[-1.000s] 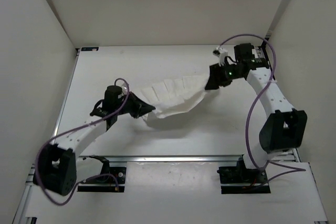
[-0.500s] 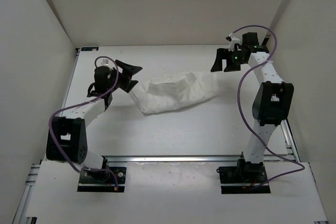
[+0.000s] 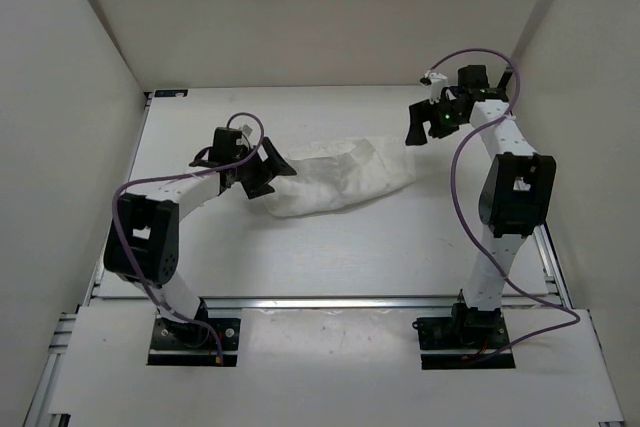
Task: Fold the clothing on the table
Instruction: Fold the skirt
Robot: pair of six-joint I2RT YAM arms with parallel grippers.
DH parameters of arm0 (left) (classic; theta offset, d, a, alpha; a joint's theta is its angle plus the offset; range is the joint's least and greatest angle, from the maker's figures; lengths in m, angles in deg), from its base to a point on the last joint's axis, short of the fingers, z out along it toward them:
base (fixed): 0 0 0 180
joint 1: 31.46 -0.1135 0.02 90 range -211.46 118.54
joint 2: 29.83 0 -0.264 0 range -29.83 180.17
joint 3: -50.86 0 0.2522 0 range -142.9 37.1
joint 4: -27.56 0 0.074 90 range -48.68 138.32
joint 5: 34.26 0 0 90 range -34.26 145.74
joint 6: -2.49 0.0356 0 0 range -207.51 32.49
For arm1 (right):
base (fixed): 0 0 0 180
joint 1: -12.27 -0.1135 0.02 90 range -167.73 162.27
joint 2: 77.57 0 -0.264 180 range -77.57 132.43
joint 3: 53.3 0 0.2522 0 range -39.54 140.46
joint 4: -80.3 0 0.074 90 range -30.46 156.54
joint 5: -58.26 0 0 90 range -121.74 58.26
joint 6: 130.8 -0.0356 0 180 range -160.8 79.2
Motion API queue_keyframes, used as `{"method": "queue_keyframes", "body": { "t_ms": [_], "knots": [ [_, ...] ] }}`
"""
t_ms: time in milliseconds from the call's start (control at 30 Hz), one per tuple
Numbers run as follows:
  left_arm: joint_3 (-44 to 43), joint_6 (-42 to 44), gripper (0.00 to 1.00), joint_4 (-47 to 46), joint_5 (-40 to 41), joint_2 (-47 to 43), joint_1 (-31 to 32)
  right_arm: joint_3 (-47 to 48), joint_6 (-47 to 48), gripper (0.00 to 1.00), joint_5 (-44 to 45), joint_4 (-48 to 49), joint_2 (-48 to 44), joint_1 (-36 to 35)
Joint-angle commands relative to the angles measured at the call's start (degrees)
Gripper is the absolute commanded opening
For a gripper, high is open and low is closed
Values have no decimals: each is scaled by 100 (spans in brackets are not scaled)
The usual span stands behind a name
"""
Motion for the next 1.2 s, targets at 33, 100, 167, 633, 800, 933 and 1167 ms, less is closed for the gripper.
{"method": "queue_keyframes", "body": {
  "t_ms": [33, 100, 167, 633, 800, 933, 1167],
  "knots": [
    [-213, 702, 99, 470, 64, 276, 83, -375, 674, 97, -726, 583, 155, 21],
    [-161, 693, 98, 374, 117, 355, 75, -463, 648, 100, -912, 811, 216, -32],
    [-160, 623, 98, 216, 91, 434, 83, -508, 578, 99, -1218, 1092, 269, -67],
    [-1725, 904, 98, 593, 557, 1621, 48, 4909, -127, 99, -2064, -1192, 3760, -480],
    [-1427, 904, 99, 330, 504, 1420, 118, 3931, 253, 98, -2238, -1253, 3284, -472],
    [-935, 1053, 98, -21, 408, 1200, 119, 4036, 296, 99, -2494, -1323, 3327, -349],
    [-214, 1089, 99, -882, 284, 778, -48, 4555, 454, 99, -3144, -1922, 3556, -129]
  ]
}}
